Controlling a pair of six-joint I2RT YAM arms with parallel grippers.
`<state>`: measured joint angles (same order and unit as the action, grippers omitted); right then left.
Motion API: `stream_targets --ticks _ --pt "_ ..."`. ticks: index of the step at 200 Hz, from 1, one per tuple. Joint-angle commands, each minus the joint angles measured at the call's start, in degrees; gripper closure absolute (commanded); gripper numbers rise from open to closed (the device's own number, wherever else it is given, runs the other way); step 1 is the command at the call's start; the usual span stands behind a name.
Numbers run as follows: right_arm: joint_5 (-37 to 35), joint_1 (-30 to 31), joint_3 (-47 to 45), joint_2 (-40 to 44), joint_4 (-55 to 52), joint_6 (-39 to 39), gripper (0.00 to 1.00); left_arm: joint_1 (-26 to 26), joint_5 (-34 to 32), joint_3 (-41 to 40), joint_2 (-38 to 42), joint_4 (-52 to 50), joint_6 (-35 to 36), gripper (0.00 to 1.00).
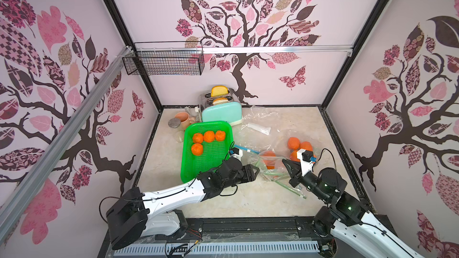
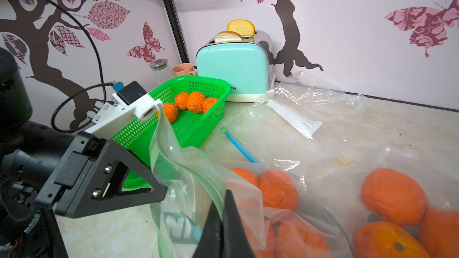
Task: Open the zip-top bag and take out the orange
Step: Open the zipper of the food storage bag at the center of the board.
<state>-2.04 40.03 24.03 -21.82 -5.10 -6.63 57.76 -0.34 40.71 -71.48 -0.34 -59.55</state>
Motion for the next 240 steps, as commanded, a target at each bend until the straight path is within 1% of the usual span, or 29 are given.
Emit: stream_targets --ticks 1,30,47,69,87,130,153,165,200,240 --pt "2.8 -0.1 0.6 -1.8 0.5 0.2 1.00 -0.4 1.1 5.6 -1.7 -1.9 3.4 0.31" --pt "3.8 -0.1 0.2 -2.7 0.5 0.4 1.00 -0.4 2.0 9.6 -4.2 -3.2 4.6 0.28" --pt "4.9 -0.1 0.5 -3.1 0.0 1.2 1.00 -0.4 0.7 10.6 -5.0 -3.8 5.4 0.28" --pt "5.2 -0.1 1.5 -3.6 -2.0 2.5 1.00 -0.4 -2.5 12.3 -6.5 -7.5 7.1 0.28" --pt "4.2 -0.1 2.2 -3.3 -3.0 3.2 1.00 -0.4 -3.7 13.0 -7.7 -10.0 8.5 0.31" --pt "0.4 -0.1 3.1 -0.6 -3.6 4.8 1.00 -0.5 -9.3 10.3 -7.9 -14.0 9.1 0.38" --pt "-2.1 -0.1 3.6 0.3 -4.6 5.3 1.00 -0.5 -11.1 8.7 -6.7 -15.1 9.0 0.38" --pt "-3.4 -0.1 3.7 0.9 -5.2 5.7 1.00 -0.5 -11.7 8.0 -6.0 -15.4 8.8 0.37" --pt "-7.1 -0.1 3.3 4.1 -5.5 4.8 1.00 -0.6 -11.0 5.9 -3.4 -15.1 6.9 0.33" --pt "-8.0 -0.1 1.0 8.2 -4.6 0.9 1.00 -0.6 -7.7 2.5 -0.4 -12.0 2.9 0.32"
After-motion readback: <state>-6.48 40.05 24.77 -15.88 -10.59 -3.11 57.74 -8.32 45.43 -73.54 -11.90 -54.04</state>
